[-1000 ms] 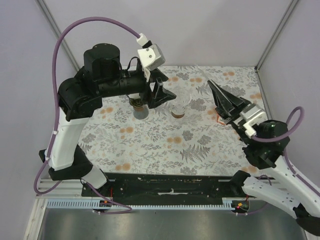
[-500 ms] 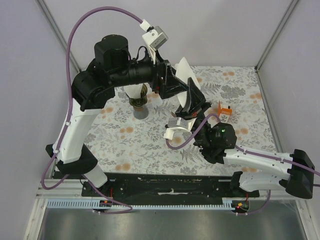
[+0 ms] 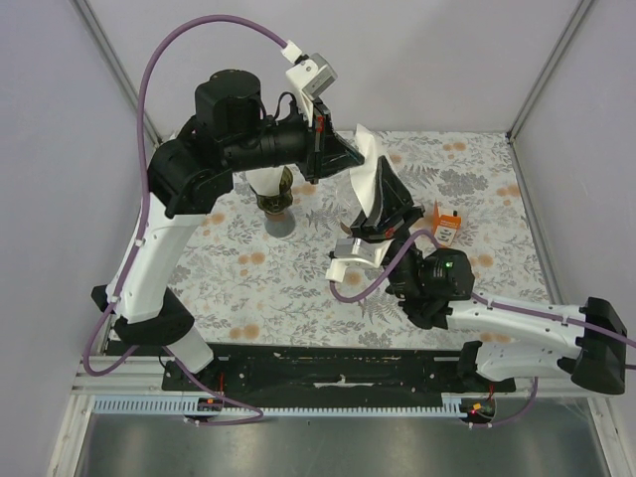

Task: Place the coffee filter in the dripper
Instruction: Adjust the coffee filter.

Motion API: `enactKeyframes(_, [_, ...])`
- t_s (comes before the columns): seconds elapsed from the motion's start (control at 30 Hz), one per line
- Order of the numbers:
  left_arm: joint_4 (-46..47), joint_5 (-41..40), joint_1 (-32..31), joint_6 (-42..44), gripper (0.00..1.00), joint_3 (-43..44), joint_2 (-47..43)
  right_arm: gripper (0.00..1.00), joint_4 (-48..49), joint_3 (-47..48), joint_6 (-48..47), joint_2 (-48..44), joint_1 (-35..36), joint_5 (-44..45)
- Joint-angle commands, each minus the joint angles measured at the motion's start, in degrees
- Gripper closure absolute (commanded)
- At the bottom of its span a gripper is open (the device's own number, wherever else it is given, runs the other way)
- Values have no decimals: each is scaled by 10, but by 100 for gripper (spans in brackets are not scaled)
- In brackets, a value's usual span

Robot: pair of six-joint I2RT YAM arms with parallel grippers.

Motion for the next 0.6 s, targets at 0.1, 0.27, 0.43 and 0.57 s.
enactKeyframes(0.1, [-7,9,3,60,98,6,-16,46,-194,14,140,-76,-2,9])
enactKeyframes(0.27, [-45,-19,2,171,98,15,-28,2,-442,61,332,-148,-47,-17])
enactKeyframes(0.43, [-99,-35,1,289,98,24,-43,2,-780,145,546,-219,-190,-368])
enactKeyframes(0.57, [-145,-1,-4,339,98,22,-47,2,-926,229,580,-186,-238,-525])
